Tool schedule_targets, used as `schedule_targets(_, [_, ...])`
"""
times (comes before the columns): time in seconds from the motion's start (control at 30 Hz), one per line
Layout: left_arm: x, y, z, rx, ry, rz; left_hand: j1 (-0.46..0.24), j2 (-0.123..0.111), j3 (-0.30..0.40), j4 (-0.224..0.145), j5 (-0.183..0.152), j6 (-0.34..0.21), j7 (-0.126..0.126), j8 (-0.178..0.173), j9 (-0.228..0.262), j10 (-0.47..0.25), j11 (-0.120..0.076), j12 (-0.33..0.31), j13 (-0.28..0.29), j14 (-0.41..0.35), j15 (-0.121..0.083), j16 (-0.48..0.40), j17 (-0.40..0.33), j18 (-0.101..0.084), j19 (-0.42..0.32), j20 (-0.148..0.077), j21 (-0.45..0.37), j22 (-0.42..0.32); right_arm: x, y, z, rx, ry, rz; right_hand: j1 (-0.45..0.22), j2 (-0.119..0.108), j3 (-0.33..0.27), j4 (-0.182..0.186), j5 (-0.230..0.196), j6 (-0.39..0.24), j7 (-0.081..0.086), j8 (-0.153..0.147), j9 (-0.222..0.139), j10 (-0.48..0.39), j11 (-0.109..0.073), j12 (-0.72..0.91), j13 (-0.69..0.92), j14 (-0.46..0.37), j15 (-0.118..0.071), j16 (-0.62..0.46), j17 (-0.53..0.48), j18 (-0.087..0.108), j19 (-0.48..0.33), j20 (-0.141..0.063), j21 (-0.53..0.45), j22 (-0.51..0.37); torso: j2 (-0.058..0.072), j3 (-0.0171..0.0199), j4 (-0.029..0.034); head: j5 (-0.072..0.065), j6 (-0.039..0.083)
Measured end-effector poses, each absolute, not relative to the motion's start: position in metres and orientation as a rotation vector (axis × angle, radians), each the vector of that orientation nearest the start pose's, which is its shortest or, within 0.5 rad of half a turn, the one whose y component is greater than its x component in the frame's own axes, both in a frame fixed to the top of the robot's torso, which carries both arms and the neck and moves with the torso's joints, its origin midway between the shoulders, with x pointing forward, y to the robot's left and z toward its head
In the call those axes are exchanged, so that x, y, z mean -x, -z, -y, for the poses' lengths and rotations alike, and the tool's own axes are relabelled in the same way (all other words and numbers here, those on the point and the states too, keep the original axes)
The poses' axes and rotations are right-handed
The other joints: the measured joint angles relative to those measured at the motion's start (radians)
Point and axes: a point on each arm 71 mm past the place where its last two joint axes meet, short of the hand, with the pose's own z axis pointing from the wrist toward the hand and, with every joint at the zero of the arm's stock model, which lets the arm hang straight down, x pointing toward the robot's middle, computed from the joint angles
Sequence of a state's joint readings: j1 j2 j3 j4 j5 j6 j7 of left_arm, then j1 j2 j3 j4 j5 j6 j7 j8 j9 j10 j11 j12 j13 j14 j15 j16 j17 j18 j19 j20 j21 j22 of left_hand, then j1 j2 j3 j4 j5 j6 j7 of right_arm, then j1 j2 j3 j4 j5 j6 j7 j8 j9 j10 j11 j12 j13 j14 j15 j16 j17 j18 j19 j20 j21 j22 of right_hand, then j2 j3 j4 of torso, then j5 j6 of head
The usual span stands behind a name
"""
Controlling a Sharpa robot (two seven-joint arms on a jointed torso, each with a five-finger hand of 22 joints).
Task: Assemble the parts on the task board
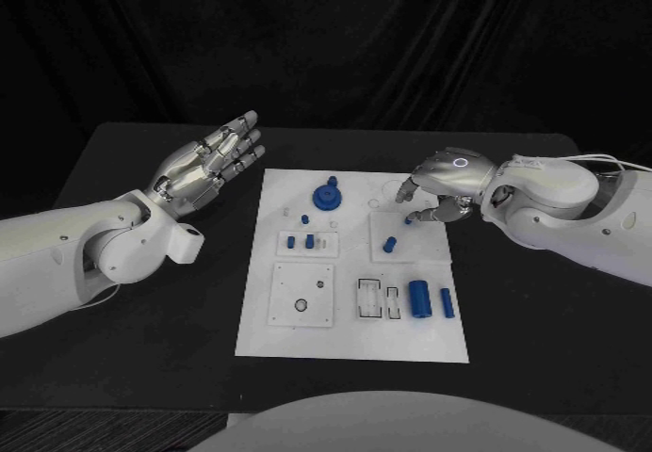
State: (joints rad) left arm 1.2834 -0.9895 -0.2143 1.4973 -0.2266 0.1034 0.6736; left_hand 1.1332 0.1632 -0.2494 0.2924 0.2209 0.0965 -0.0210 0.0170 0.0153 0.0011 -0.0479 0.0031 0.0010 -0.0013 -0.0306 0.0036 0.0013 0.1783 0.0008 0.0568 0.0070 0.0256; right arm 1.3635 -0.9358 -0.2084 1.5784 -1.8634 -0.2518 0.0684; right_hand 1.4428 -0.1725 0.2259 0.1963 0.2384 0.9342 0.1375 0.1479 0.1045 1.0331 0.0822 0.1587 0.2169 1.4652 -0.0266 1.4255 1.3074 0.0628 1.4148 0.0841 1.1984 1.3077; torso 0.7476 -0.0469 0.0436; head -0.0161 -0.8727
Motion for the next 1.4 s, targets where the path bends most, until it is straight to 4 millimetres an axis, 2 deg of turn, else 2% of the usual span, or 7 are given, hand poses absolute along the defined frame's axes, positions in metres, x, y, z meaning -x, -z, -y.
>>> schedule_targets(0.03, [-0.464, 0.180, -0.268, 0.671, 1.816, -1.500, 0.004, 0.004, 0.000, 0.000, 0.000, 0.000, 0.000, 0.000, 0.000, 0.000, 0.006, 0.000, 0.000, 0.000, 0.000, 0.000, 0.000, 0.000, -0.002, 0.004, 0.000, 0.000, -0.467, 0.168, 0.216, 0.774, -0.481, -1.547, -0.002, -0.002, -0.001, 0.001, 0.000, 0.000, 0.000, 0.000, 0.000, 0.000, 0.000, 0.000, 0.000, 0.000, 0.000, 0.000, 0.000, 0.000, 0.000, 0.000, -0.001, 0.000, 0.000, -0.0001, -0.0004, 0.001, 0.000])
schedule_targets(0.2, [-0.464, 0.180, -0.267, 0.672, 1.822, -1.501, 0.007, 0.007, -0.002, -0.002, 0.002, 0.000, 0.000, 0.000, 0.000, 0.000, 0.007, 0.000, 0.000, 0.003, 0.005, 0.000, 0.000, 0.000, -0.001, 0.021, 0.000, 0.000, -0.467, 0.169, 0.216, 0.776, -0.479, -1.553, -0.019, -0.002, -0.004, 0.010, 0.000, 0.000, 0.000, -0.009, -0.003, 0.000, 0.000, -0.005, -0.006, 0.000, 0.000, 0.000, 0.000, 0.000, 0.000, 0.000, -0.002, 0.000, -0.001, -0.0012, -0.0005, 0.001, 0.000])
schedule_targets(0.3, [-0.464, 0.181, -0.267, 0.673, 1.825, -1.503, 0.011, 0.011, -0.003, -0.003, 0.007, 0.000, 0.000, 0.000, 0.000, 0.000, 0.007, 0.000, 0.000, 0.001, 0.018, 0.000, 0.000, 0.000, 0.000, 0.033, 0.000, 0.000, -0.467, 0.169, 0.216, 0.778, -0.478, -1.558, -0.026, 0.003, -0.005, 0.011, 0.000, 0.000, 0.000, -0.014, -0.004, 0.000, 0.000, -0.005, -0.008, 0.000, 0.000, 0.000, 0.000, 0.000, 0.000, 0.000, -0.002, 0.000, -0.001, -0.0018, 0.0006, 0.000, 0.000])
schedule_targets(0.5, [-0.464, 0.181, -0.267, 0.674, 1.831, -1.505, 0.028, 0.028, -0.003, -0.003, 0.032, -0.003, 0.003, 0.000, 0.000, -0.003, 0.011, 0.000, 0.000, 0.000, 0.029, 0.000, 0.000, 0.000, -0.002, 0.052, 0.000, 0.000, -0.468, 0.171, 0.217, 0.773, -0.475, -1.570, -0.035, 0.004, -0.008, 0.014, 0.000, 0.000, 0.000, -0.019, -0.006, 0.003, 0.003, -0.009, -0.010, 0.000, 0.007, 0.000, 0.000, 0.000, -0.004, 0.004, -0.008, 0.000, -0.001, -0.0026, 0.0022, -0.002, 0.000])
schedule_targets(0.73, [-0.464, 0.181, -0.267, 0.675, 1.834, -1.506, 0.036, 0.027, -0.003, -0.003, 0.041, -0.007, 0.007, 0.000, 0.000, -0.003, 0.011, 0.000, 0.000, 0.001, 0.030, 0.000, 0.000, 0.000, 0.002, 0.056, 0.000, 0.000, -0.467, 0.176, 0.219, 0.760, -0.477, -1.593, -0.025, 0.015, 0.012, -0.006, 0.033, 0.020, 0.005, -0.023, -0.007, 0.011, 0.004, -0.015, -0.021, 0.000, 0.014, 0.000, 0.000, 0.000, -0.003, 0.011, -0.014, 0.000, -0.001, -0.0026, 0.0008, -0.001, 0.000])
schedule_targets(1.07, [-0.463, 0.182, -0.267, 0.675, 1.840, -1.509, 0.067, 0.032, -0.003, -0.003, 0.075, -0.003, 0.011, 0.000, 0.000, 0.000, 0.014, 0.000, 0.001, 0.002, 0.045, 0.000, 0.000, 0.000, 0.000, 0.068, 0.000, 0.008, -0.469, 0.184, 0.219, 0.749, -0.477, -1.614, 0.000, 0.014, 0.049, -0.035, 0.056, 0.068, -0.011, -0.017, 0.011, 0.038, -0.002, -0.020, -0.036, 0.000, 0.014, -0.004, 0.000, 0.000, -0.003, 0.011, -0.021, 0.000, -0.001, -0.0026, -0.0001, 0.001, 0.000])
schedule_targets(1.4, [-0.463, 0.182, -0.266, 0.675, 1.849, -1.513, 0.093, 0.039, -0.003, -0.003, 0.105, 0.005, 0.019, 0.000, 0.001, 0.001, 0.026, 0.000, 0.001, 0.001, 0.060, 0.000, 0.000, 0.000, 0.004, 0.079, 0.000, 0.017, -0.471, 0.189, 0.218, 0.745, -0.482, -1.619, 0.009, 0.016, 0.079, -0.051, 0.071, 0.102, -0.016, -0.002, 0.037, 0.076, -0.010, -0.020, -0.045, 0.000, 0.014, -0.004, 0.000, 0.000, -0.003, 0.011, -0.021, 0.000, -0.001, -0.0030, 0.0007, -0.003, 0.000])
